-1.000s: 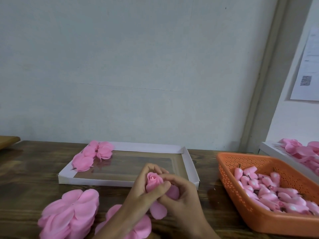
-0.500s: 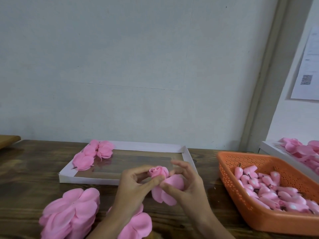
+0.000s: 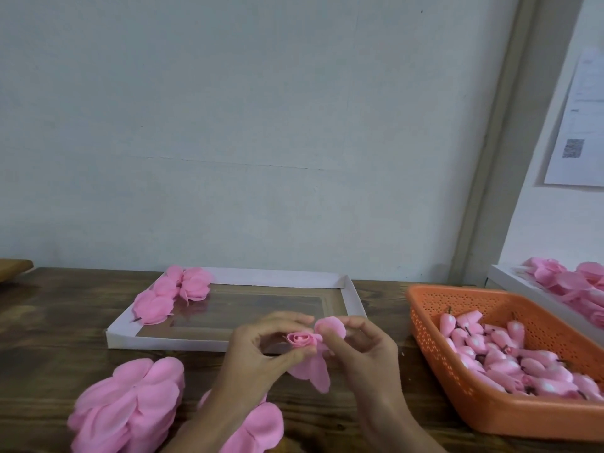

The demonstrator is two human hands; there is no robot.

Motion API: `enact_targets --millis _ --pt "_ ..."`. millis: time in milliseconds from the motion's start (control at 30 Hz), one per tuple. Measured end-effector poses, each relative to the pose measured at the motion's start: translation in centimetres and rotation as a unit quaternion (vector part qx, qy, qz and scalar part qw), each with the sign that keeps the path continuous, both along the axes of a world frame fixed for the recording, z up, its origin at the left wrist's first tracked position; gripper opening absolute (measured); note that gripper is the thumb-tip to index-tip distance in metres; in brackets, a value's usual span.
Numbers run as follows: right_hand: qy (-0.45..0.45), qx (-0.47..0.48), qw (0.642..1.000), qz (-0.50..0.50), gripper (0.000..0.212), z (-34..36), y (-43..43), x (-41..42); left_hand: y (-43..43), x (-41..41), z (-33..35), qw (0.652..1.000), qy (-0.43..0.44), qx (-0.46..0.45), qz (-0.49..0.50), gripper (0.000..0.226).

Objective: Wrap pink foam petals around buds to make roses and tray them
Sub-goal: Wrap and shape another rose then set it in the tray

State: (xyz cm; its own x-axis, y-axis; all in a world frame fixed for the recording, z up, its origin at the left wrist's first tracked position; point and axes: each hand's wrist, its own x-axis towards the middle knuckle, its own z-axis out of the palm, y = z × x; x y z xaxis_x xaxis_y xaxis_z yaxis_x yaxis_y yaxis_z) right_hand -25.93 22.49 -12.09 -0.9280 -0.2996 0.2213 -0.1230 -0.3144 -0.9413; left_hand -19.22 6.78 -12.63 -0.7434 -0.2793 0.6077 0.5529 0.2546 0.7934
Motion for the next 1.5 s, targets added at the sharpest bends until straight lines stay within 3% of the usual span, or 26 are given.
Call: enact_targets --millis 133,233,333,433,533,667,867,1000,1133,1367,1500 --pt "0.026 0.007 1.0 0.005 0.006 0.1 -0.1 -0.2 0.1 0.0 -0.1 1.0 -0.007 -0.009 0.014 0.021" --pt "0.029 0.072 0.996 -0.034 0.01 -0.3 -0.1 -0.5 0.0 -0.1 -0.3 0.999 -0.014 0.029 0.014 0.025" --pt "0.144 0.151 0.976 -0.063 0.022 -0.4 0.2 -0.8 -0.3 -0.3 -0.3 0.998 -0.012 0.05 0.019 0.022" --pt "0.262 0.195 0.945 0.019 0.022 -0.1 0.4 -0.8 -0.4 -0.3 -0.2 0.998 -0.015 0.046 0.031 0.02" --pt "0.287 0.188 0.935 0.093 0.033 0.1 0.7 -1.2 -0.3 -0.1 -0.1 0.997 -0.028 0.054 0.047 0.021" --pt "0.283 0.166 0.94 0.094 0.039 0.1 0.7 -1.4 0.0 -0.1 0.0 0.995 -0.032 0.087 0.033 0.034" --pt "0.244 0.114 0.96 0.07 0.037 -0.4 0.2 -1.0 0.0 0.0 0.2 0.989 -0.061 0.134 0.003 0.03" --pt "0.164 0.033 0.983 0.073 0.041 -0.1 0.5 -1.7 -0.6 0.1 0.4 0.979 -0.167 0.109 0.051 0.043" --pt "0.121 0.009 0.99 0.076 0.039 -0.1 0.7 -2.3 -0.9 -0.4 -0.2 0.961 -0.258 0.098 0.006 0.042" --pt "0.098 -0.033 0.989 0.107 0.038 -0.2 0.9 -2.4 -0.7 -0.6 -0.5 0.932 -0.249 0.255 -0.061 0.051" --pt "0.084 -0.054 0.986 0.131 0.038 0.0 0.8 -2.4 -0.7 -0.2 0.1 0.925 -0.272 0.245 -0.101 0.046"
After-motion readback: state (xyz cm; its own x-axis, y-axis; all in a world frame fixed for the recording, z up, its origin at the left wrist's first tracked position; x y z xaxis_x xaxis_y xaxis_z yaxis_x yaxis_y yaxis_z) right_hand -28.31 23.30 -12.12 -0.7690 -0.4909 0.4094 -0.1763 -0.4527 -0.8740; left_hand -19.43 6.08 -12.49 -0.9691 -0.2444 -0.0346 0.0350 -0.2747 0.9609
